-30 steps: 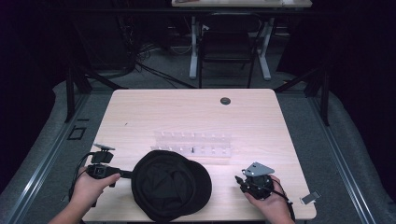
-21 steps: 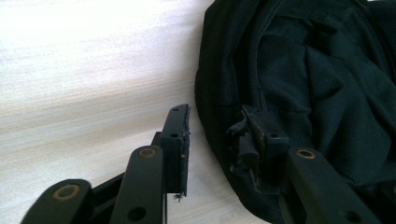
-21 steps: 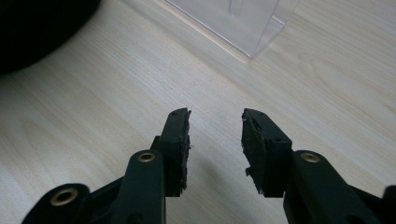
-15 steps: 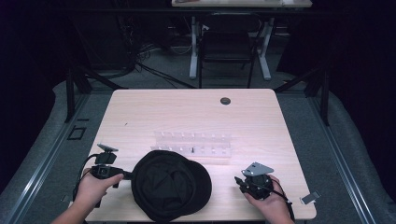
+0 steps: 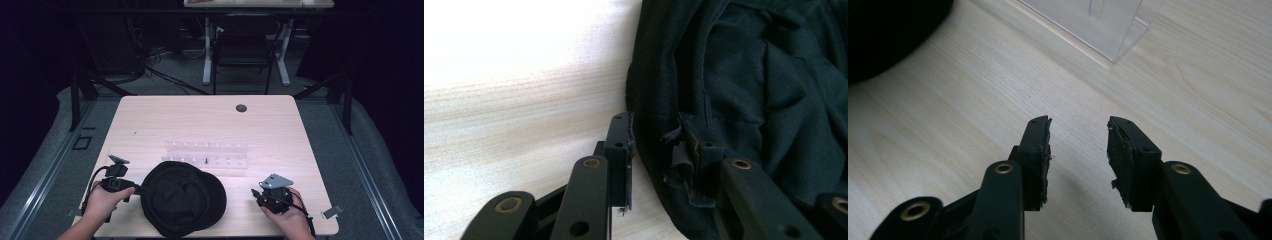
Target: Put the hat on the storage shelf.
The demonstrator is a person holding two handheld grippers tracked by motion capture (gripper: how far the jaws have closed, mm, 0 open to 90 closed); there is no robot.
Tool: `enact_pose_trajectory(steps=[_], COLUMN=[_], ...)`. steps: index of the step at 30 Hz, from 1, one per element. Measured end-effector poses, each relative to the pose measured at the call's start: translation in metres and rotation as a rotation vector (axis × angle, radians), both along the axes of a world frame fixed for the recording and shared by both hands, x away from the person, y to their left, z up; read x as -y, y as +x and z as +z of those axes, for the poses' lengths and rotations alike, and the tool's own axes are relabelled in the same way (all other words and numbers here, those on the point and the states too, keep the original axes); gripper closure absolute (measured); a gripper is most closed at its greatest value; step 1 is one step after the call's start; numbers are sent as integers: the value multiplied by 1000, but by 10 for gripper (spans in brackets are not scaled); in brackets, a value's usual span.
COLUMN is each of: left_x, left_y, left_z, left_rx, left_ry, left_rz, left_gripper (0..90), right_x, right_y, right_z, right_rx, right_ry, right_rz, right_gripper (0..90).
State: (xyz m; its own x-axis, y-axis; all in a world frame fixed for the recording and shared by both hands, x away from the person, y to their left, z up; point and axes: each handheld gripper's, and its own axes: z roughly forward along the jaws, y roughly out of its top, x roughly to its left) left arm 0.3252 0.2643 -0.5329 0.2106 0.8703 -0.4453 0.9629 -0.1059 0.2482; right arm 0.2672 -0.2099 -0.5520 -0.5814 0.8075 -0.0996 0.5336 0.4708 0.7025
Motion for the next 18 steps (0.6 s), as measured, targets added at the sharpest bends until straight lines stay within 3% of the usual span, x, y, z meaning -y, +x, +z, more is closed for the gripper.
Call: enact_pose_trajectory(steps=[9, 18], left_x=[2, 2], left_y=[2, 3], left_z=[-7, -9], left_rx=[-27, -43], left_ry=[-19, -39], left_rz=[25, 19], left_gripper=[741, 809], right_x=[-1, 0], right_y=[1, 1], right_z=[-2, -3], right_rx=[-7, -10], right_ry=[-4, 7], right_rz=[13, 10], right_gripper=[612, 612])
